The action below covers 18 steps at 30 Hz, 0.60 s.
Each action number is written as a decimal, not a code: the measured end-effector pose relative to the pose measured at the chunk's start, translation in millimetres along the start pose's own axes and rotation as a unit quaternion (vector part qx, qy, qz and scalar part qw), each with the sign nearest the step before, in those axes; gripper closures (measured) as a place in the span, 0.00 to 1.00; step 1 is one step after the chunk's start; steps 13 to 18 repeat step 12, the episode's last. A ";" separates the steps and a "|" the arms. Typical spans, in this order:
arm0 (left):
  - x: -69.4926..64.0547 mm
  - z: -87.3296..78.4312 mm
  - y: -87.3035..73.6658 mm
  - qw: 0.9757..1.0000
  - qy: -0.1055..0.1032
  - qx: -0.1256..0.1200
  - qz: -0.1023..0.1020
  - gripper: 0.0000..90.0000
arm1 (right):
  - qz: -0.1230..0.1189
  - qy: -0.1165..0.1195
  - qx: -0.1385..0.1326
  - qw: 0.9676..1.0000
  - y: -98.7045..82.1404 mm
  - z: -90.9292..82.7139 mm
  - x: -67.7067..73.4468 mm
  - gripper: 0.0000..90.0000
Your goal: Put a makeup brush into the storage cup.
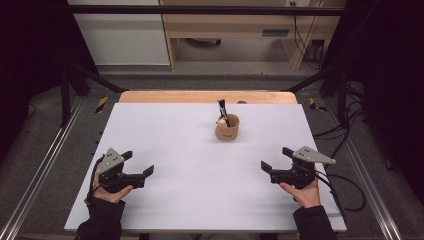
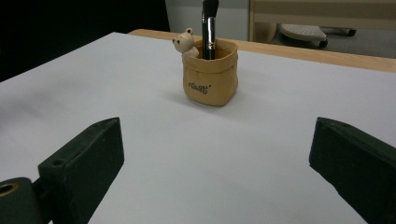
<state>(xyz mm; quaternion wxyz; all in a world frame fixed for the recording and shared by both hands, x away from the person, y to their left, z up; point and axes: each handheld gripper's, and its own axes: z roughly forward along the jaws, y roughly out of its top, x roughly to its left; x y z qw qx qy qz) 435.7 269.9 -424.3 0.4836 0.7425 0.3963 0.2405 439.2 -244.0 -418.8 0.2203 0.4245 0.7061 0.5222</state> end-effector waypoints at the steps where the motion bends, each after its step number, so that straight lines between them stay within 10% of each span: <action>1: -0.1 -0.1 -0.1 1.000 0.000 -0.001 0.000 0.05 | 0.000 0.001 0.001 1.000 -0.8 -0.5 -0.7 0.04; 18: 0.4 -0.9 -0.8 1.000 0.001 0.000 0.000 0.05 | 0.005 0.002 -0.002 1.000 -3.9 -3.6 -1.0 0.04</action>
